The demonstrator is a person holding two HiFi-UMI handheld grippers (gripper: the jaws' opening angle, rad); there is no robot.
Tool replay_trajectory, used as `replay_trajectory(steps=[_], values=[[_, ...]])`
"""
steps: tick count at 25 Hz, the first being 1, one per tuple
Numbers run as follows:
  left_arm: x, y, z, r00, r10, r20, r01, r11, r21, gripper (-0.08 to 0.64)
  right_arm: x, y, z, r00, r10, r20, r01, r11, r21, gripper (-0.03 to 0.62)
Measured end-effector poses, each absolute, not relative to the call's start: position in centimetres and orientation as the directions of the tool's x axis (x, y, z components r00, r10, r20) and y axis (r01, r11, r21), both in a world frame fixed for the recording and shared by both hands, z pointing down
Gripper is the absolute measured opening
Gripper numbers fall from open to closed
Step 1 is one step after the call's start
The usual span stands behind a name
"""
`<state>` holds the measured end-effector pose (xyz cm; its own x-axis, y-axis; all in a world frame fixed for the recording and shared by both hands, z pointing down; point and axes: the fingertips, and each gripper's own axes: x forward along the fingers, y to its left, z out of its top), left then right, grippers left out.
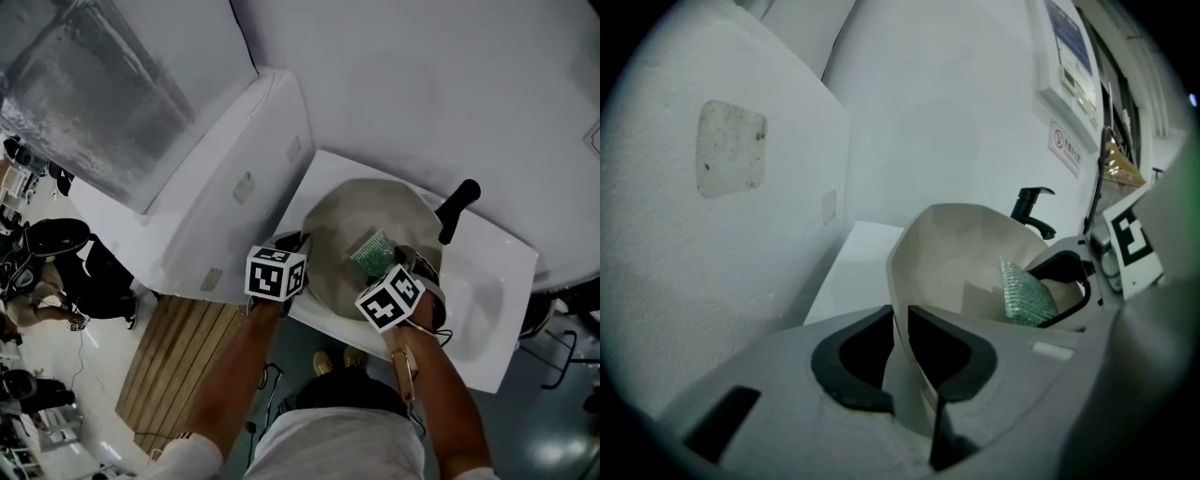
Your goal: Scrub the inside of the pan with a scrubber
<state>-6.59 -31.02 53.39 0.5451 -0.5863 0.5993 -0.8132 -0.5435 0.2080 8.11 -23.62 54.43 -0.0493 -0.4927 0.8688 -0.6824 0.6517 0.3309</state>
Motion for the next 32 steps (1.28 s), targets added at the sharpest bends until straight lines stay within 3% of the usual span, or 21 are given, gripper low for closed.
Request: replay_trajectory(steps=[9, 18, 32], values=[[-6.5, -31.0, 53.3, 0.543, -0.587, 0.6, -0.813, -0.546, 0.201, 0.06, 9.6, -22.9, 51.2, -0.047, -0.546, 0.836, -0.669, 0.639, 0.379, 0.353], [-6.5, -31.0, 53.4, 0.535, -0.592, 0.602, -0.819, -0.538, 0.199, 0.06, 3.4, -20.7, 52.4, -0.206, -0.492, 0.846, -0.665, 0.705, 0.248, 0.352], [-6.6, -31.0, 53.4, 0.523, -0.601, 0.604, -0.826, -0.534, 0.184, 0.06, 7.9, -20.3, 54.6, -0.063, -0.495, 0.867, -0.605, 0.71, 0.361, 0.353]])
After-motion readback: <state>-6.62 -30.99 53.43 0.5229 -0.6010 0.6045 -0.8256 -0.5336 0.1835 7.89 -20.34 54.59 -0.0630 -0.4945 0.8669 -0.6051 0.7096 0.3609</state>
